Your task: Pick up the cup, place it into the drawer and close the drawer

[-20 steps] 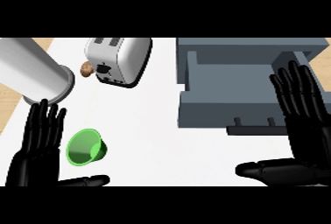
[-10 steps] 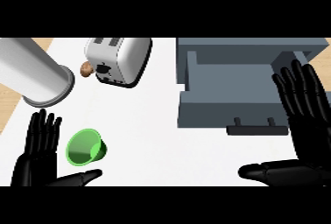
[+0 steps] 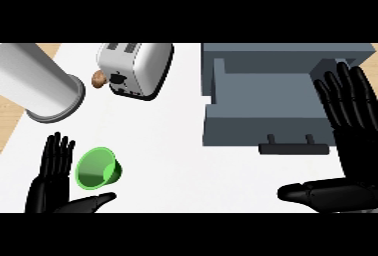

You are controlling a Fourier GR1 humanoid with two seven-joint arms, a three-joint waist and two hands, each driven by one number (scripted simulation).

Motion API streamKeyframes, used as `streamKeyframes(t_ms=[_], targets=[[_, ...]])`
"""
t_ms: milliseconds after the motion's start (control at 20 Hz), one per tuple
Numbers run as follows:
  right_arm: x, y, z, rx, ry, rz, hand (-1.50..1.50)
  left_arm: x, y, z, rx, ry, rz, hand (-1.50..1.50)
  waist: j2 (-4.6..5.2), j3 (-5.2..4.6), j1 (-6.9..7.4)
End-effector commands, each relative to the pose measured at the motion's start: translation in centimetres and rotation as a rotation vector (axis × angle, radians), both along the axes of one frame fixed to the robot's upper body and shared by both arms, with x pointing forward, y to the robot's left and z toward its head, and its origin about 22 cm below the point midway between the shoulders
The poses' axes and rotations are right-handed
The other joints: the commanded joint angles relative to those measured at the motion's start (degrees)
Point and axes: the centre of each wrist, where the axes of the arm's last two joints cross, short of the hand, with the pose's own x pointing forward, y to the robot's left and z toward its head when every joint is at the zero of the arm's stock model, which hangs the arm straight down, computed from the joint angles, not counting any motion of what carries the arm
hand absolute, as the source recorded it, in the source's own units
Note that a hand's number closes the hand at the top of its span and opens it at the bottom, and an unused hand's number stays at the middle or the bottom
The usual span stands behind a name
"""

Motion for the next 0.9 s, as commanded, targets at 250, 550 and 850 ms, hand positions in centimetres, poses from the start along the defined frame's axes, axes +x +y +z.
streamKeyframes(t_ms=[250,550,850], targets=[[-1.5,0.9,-0.9,-0.005,-0.013,0.004,-1.50,-1.4,0.0,-3.9,-0.031,0.046,-0.009,-1.50,-0.03,0.01,-0.01],[0.3,0.0,1.0,0.025,-0.012,-0.005,-1.50,0.9,0.9,-5.7,-0.030,0.031,0.024,-1.50,0.01,0.01,0.00],[-0.3,0.6,0.0,0.011,0.008,0.009,-1.50,-0.9,1.7,-8.9,-0.012,0.020,0.052,-1.50,0.01,0.00,-0.04]])
